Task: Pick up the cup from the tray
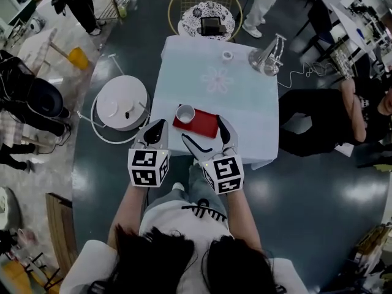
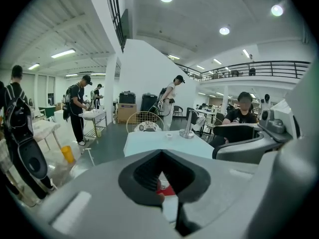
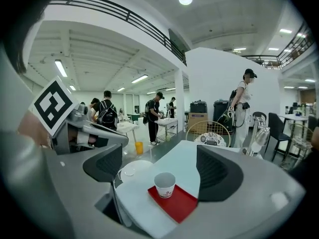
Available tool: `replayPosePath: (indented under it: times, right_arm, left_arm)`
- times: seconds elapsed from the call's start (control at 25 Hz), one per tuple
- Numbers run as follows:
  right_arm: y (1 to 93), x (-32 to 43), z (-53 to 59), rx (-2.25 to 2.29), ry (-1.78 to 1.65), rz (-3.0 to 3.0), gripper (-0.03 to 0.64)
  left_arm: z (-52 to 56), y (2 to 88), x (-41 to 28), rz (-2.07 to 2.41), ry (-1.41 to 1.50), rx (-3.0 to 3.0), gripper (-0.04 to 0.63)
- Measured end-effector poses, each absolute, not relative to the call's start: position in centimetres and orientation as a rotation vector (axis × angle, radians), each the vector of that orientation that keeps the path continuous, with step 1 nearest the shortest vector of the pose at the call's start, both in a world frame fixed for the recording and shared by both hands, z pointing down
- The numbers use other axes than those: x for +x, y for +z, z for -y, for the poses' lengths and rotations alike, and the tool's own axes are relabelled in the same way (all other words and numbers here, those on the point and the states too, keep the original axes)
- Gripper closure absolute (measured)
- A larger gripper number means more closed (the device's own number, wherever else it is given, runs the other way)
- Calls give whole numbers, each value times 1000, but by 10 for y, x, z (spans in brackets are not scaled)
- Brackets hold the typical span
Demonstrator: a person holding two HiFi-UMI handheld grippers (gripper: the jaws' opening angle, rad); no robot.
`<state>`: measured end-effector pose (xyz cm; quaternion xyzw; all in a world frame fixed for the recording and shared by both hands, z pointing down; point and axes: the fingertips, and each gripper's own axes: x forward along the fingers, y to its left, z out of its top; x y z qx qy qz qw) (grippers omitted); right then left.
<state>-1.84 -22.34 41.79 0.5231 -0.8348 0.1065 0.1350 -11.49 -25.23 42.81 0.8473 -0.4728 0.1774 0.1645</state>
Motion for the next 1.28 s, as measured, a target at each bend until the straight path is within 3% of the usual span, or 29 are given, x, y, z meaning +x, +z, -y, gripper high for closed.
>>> replayPosePath:
  times: [0.68,1.12,1.28]
  right_arm:
    - [504,-38,291,1330,424,2377,101]
    - [583,-53,314,1261,526,2290,112]
    - [591,-52,319,1288,495,2270,154]
  left_arm:
    - [312,486,-110,1382,601,2243,594]
    - [328,542,-106,1361,641,2126,594]
    - [331,550,-108,1362,637,2104,594]
